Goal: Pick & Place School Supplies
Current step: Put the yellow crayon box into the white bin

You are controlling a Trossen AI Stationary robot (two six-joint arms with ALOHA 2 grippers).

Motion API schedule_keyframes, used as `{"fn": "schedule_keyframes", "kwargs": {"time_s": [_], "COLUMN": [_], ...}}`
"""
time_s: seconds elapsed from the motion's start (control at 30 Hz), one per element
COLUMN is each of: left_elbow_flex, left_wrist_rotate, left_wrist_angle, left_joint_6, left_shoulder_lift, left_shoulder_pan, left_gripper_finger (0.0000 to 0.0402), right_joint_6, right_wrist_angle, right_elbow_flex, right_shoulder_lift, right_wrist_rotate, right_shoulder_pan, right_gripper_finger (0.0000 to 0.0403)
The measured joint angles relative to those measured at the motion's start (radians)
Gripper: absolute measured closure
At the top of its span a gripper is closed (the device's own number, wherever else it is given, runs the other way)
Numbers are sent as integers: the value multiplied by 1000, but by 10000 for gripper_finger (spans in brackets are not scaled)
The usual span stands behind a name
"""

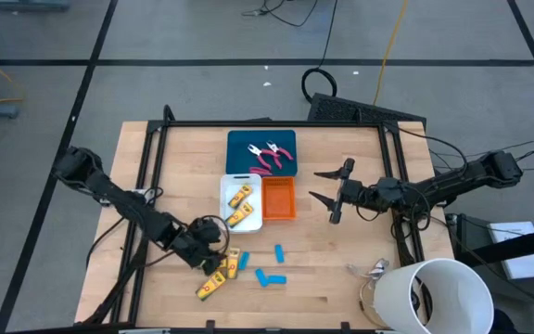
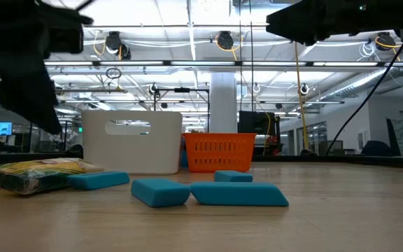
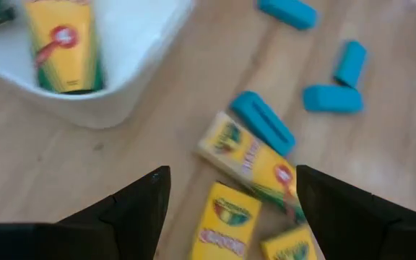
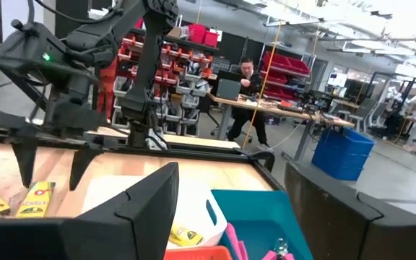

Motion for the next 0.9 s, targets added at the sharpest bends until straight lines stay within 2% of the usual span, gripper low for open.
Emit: {"fn": "schedule_keyframes", "kwargs": {"time_s": [0.37, 0.6, 0.9], "left_elbow_flex": [0, 2, 1], "left_wrist_rotate": [159, 174, 235], "left_wrist_angle": [131, 178, 273], "left_joint_6": [-151, -222, -183], "left_shoulder_lift": [158, 205, 216], "left_shoulder_pan": [98, 101, 100], "left_gripper_finger": [98, 98, 98], "right_joint_6": [-7, -7, -5], "right_wrist_angle": [-4, -8, -8], "right_elbow_flex": [0, 0, 0], "right_shoulder_lift": [0, 0, 0], "right_wrist_rotate": [-1, -3, -4], "right_shoulder_pan": [-32, -32, -32], "right_gripper_finger": [156, 156, 156]}}
